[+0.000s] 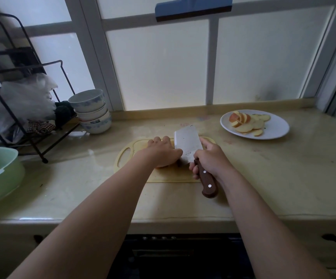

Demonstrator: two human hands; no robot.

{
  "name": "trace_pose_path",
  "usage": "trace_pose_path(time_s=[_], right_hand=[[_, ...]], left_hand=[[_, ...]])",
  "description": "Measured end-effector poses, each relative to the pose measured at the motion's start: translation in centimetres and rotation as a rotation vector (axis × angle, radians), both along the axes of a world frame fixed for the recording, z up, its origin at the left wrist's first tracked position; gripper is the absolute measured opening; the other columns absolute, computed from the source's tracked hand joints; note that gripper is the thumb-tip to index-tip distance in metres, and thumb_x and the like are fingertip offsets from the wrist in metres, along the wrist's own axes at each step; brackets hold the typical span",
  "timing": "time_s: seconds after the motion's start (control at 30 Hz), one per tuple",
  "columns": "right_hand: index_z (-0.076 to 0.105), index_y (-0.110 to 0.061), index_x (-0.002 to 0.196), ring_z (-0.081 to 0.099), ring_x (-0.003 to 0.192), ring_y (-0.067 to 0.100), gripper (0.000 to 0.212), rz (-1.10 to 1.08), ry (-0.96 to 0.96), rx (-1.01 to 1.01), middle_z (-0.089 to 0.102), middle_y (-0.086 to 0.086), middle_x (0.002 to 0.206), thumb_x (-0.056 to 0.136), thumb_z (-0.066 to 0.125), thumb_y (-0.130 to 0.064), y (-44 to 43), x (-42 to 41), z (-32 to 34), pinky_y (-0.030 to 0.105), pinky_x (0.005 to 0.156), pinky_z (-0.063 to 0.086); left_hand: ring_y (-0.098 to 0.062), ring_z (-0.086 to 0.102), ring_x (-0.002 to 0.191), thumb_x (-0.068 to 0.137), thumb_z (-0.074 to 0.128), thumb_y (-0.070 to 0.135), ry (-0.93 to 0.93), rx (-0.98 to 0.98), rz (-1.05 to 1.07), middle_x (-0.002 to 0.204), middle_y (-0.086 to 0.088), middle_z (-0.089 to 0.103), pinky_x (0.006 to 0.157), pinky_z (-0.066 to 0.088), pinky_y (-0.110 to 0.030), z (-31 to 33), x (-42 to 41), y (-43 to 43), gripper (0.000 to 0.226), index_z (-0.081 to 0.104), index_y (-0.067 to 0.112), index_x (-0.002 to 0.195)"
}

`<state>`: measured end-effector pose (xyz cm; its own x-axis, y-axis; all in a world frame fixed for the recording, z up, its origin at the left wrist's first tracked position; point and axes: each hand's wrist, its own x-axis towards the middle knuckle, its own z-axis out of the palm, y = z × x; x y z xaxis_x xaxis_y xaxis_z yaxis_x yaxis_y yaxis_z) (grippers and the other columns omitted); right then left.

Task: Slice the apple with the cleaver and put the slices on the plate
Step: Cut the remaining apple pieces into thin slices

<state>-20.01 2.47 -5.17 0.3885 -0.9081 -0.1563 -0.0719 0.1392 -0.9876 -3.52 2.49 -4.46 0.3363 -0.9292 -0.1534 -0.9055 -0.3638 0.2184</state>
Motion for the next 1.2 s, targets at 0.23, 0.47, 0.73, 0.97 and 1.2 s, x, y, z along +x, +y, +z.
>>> trace_pose_path(time_s=[0.23,0.47,0.73,0.97,1.2], right_hand=[[0.046,-0.034,0.154,0.053,0.044,0.018,0.076,-0.022,0.016,-0.006,0.062,0.017,0.064,0.092,0.035,0.008,-0.29,0.04,-0.23,0.031,0.045,0.053],[0.046,-0.034,0.154,0.053,0.044,0.017,0.077,-0.029,0.012,-0.003,0.063,0.016,0.063,0.091,0.036,0.009,-0.25,-0.05,-0.17,0.03,0.045,0.053],[0.046,-0.033,0.154,0.052,0.044,0.017,0.076,-0.032,-0.003,-0.007,0.061,0.018,0.067,0.092,0.034,0.008,-0.25,-0.03,-0.3,0.03,0.044,0.052],[0.047,-0.032,0.154,0.051,0.043,0.017,0.075,-0.037,-0.023,0.007,0.061,0.017,0.066,0.092,0.034,0.008,-0.31,-0.09,-0.34,0.029,0.043,0.052],[0.052,-0.029,0.149,0.05,0.043,0.017,0.072,-0.049,-0.051,0.027,0.061,0.016,0.063,0.091,0.034,0.009,-0.43,-0.15,-0.41,0.029,0.044,0.05]], left_hand=[[-0.038,0.031,0.134,0.093,0.041,0.049,0.012,-0.006,0.0,0.145,-0.02,0.035,0.102,0.034,-0.048,0.05,-0.08,0.13,0.061,0.035,0.011,0.141],[-0.038,0.03,0.135,0.093,0.041,0.05,0.019,-0.005,0.0,0.147,-0.02,0.034,0.105,0.034,-0.05,0.1,-0.03,0.25,0.062,0.034,0.011,0.141],[-0.038,0.03,0.136,0.093,0.041,0.049,0.02,-0.004,0.0,0.147,-0.02,0.034,0.105,0.033,-0.05,0.1,-0.06,0.26,0.062,0.035,0.012,0.142],[-0.038,0.029,0.137,0.093,0.042,0.05,0.022,-0.007,0.006,0.149,-0.02,0.033,0.106,0.033,-0.05,0.05,-0.06,0.24,0.063,0.034,0.013,0.143],[-0.038,0.03,0.136,0.092,0.042,0.049,0.036,-0.009,0.002,0.146,-0.02,0.034,0.104,0.033,-0.049,0.06,-0.02,0.27,0.061,0.036,0.012,0.141]])
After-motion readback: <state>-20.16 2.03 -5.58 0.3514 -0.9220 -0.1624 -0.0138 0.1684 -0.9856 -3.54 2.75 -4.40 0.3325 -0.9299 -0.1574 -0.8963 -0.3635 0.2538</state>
